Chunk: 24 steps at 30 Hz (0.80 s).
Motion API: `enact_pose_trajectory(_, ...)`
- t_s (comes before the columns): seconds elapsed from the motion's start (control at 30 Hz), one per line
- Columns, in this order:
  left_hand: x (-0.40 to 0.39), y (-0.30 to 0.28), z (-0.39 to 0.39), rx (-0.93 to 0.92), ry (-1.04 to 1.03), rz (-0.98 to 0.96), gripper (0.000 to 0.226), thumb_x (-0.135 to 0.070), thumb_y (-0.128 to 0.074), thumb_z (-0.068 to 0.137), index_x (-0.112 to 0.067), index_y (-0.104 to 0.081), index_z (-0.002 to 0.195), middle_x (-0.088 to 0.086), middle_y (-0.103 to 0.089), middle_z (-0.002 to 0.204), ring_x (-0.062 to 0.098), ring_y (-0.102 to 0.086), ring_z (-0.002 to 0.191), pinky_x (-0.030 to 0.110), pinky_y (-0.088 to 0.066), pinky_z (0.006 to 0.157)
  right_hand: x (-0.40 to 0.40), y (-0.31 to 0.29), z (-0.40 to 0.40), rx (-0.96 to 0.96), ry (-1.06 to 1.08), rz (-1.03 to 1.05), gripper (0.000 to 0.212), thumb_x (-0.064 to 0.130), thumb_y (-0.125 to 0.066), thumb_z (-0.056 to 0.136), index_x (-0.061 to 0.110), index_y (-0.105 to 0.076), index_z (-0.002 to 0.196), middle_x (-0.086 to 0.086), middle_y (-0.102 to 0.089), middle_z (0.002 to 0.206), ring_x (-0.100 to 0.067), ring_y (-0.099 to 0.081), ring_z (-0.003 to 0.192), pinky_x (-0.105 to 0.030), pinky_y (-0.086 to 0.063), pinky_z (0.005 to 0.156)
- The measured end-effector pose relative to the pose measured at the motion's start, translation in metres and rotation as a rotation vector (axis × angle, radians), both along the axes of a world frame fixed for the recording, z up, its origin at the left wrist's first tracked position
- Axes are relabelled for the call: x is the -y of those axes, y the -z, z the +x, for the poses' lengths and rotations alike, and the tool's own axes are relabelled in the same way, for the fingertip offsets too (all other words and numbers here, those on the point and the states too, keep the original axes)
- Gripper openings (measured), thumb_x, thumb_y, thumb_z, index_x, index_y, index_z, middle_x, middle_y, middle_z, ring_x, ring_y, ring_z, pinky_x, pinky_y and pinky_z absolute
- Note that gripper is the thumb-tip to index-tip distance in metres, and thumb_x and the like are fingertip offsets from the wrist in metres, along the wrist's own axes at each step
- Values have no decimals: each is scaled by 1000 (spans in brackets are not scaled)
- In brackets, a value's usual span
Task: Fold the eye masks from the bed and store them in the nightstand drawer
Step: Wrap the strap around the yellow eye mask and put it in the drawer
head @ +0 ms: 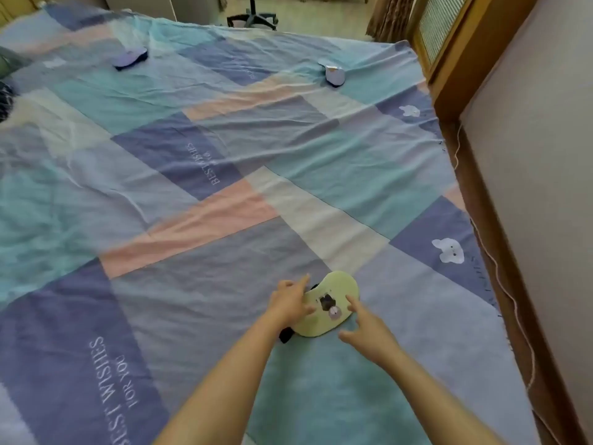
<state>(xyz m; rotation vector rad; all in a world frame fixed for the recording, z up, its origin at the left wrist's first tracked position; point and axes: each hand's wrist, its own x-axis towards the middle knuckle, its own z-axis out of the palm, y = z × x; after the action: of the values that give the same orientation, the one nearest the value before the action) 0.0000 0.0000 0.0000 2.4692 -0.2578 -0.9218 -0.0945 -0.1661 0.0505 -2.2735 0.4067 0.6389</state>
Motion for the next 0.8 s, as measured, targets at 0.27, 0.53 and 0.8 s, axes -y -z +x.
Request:
enact_pose_trajectory(0.27,30,-22,4,62,-188,-590,51,-9,-71,75,-29,-59,120,-10,-57,66,5,-54,68,19,-42,68,8,24,37,241,226,170,54,24,-75,77,28,-51,126,10,-59,107,-7,-56,104,-16,-42,74)
enact_pose_trajectory(0.53,3,-59,29,205,-315,-521,26,-57,-71,66,-40,-64,85,-9,-55,65,2,-47,59,23,-38,59,4,-8,63,483,197,369,23,13,-71,83,36,-67,84,23,-68,78,5,-60,74,-15,-48,69)
enact_pose_trajectory(0.8,2,-60,24,-79,-419,-719,40,-14,-64,88,-32,-59,123,-12,-65,108,-5,-59,101,22,-48,88,-2,2,59,506,242,572,30,-2,-61,86,15,-71,109,9,-70,114,1,-62,108,-13,-45,92)
